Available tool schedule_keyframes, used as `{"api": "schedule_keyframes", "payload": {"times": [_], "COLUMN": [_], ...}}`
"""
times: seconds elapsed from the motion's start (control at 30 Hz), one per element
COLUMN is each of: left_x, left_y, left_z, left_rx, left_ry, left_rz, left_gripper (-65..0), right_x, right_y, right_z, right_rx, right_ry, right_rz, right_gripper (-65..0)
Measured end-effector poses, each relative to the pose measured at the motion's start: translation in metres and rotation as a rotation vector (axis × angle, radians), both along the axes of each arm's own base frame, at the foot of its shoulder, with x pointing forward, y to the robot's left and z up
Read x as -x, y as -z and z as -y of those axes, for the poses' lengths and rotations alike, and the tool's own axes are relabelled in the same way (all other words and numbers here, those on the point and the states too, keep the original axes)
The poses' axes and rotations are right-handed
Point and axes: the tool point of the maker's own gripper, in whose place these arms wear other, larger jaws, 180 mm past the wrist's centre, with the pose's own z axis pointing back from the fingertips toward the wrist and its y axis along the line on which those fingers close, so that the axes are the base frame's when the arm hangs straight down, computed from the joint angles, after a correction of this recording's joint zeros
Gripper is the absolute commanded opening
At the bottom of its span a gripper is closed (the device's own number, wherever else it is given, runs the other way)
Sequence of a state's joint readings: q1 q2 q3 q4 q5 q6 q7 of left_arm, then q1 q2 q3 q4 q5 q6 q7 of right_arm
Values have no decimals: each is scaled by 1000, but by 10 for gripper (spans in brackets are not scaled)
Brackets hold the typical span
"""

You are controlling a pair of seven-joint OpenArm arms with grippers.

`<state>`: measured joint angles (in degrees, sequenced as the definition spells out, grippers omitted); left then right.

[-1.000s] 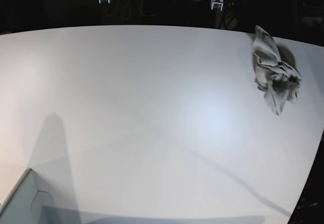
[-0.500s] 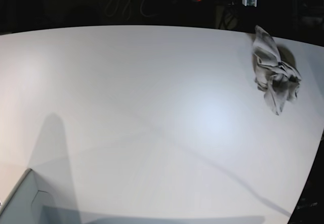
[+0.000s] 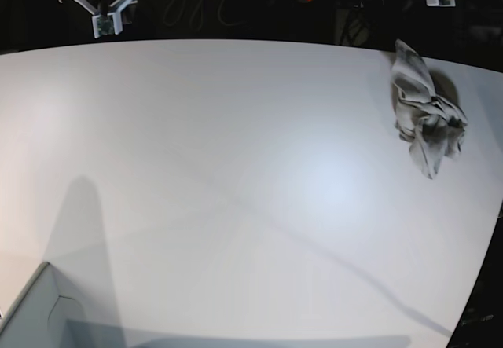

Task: Layout the t-shirt on the table in an organized manner, then fold the t-shirt properly
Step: 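Grasp the crumpled t-shirt with the left gripper and lift it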

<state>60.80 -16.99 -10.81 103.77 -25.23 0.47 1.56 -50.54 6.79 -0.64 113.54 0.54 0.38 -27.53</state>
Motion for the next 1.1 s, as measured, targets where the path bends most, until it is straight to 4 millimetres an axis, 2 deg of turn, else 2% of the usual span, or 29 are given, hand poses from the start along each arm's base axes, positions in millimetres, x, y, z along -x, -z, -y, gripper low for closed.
{"api": "schedule_keyframes", "payload": {"times": [0.1,0.23,0.33,0.5,0.6,0.67,0.77,0.87,0.93,1.0,1.1], "left_x": [-12,-25,-31,-60,-69,-81,-103,-113,-120,-133,-150], "left_y": [-24,-42,-45,-59,-51,-54,-54,-47,-55,-58,-51], "left_z": [-5,-17,-29,-50,-58,-75,-98,-125,-140,-152,-153], "left_rx": [11,30,63,79,90,74,85,121,135,163,241], "left_ry": [-24,-83,-155,-226,-240,-290,-373,-494,-535,-570,-589], "left_rz": [59,119,142,241,204,228,263,232,234,233,210], "left_gripper": [-618,-447,-365,-289,-261,-256,-256,-256,-257,-257,-257], "right_x": [-7,-13,-18,-37,-45,-45,-46,-48,-49,-55,-58], "right_y": [-7,-8,-9,-14,-18,-19,-20,-20,-20,-22,-19], "right_z": [-11,-28,-33,-59,-75,-86,-90,-90,-90,-89,-87], "right_rx": [-24,-65,-75,-124,-153,-176,-184,-183,-180,-175,-165], "right_ry": [-41,-144,-166,-216,-247,-267,-276,-276,-277,-281,-281], "right_rz": [6,7,19,69,93,95,101,103,105,119,98], "right_gripper": [-650,-650,-642,-491,-405,-376,-369,-369,-369,-369,-369]}}
